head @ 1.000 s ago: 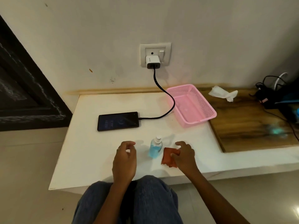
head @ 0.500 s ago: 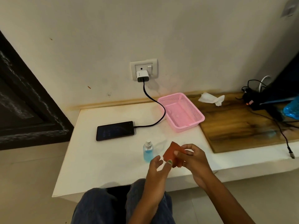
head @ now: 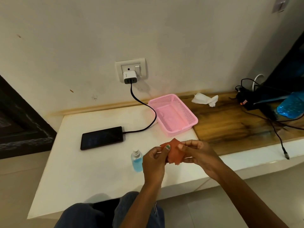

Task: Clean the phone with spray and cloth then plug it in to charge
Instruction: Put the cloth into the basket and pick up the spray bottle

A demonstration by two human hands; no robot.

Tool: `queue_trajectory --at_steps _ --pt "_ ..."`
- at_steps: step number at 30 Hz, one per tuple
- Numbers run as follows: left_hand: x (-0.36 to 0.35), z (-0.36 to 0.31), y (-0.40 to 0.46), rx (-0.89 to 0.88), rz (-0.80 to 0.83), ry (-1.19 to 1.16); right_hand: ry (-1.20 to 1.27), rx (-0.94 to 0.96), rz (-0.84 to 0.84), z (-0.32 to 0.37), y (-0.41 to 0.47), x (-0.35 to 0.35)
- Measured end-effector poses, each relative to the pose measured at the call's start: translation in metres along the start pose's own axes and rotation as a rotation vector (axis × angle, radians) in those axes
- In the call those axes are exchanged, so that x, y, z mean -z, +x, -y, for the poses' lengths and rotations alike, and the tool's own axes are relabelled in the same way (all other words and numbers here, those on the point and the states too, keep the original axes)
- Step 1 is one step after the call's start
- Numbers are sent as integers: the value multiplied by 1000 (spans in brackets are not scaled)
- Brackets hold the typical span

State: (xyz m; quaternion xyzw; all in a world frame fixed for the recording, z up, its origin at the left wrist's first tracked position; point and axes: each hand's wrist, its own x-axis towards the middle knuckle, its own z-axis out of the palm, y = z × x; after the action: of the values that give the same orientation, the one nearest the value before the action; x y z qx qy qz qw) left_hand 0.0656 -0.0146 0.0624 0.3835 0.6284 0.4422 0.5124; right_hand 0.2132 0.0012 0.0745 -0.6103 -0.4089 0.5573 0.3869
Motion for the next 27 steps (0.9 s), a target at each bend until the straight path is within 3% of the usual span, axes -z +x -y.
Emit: queue_trajectory --at_steps 2,9,12,17,23,27 --pt "-5 -7 13 -20 11 17 -75 12 23 10 17 7" --pt "-34 -43 67 -49 249 59 -72 194 -160 44 94 16" --pt "-48 -41 80 -15 248 142 -176 172 -196 40 122 12" --pt "-54 -27 82 13 111 270 -679 213 -324 24 142 8" --pt "-54 -21 67 25 215 146 -1001 262 -210 12 126 17" --pt "-50 -23 63 52 231 1 -963 334 -185 1 109 11"
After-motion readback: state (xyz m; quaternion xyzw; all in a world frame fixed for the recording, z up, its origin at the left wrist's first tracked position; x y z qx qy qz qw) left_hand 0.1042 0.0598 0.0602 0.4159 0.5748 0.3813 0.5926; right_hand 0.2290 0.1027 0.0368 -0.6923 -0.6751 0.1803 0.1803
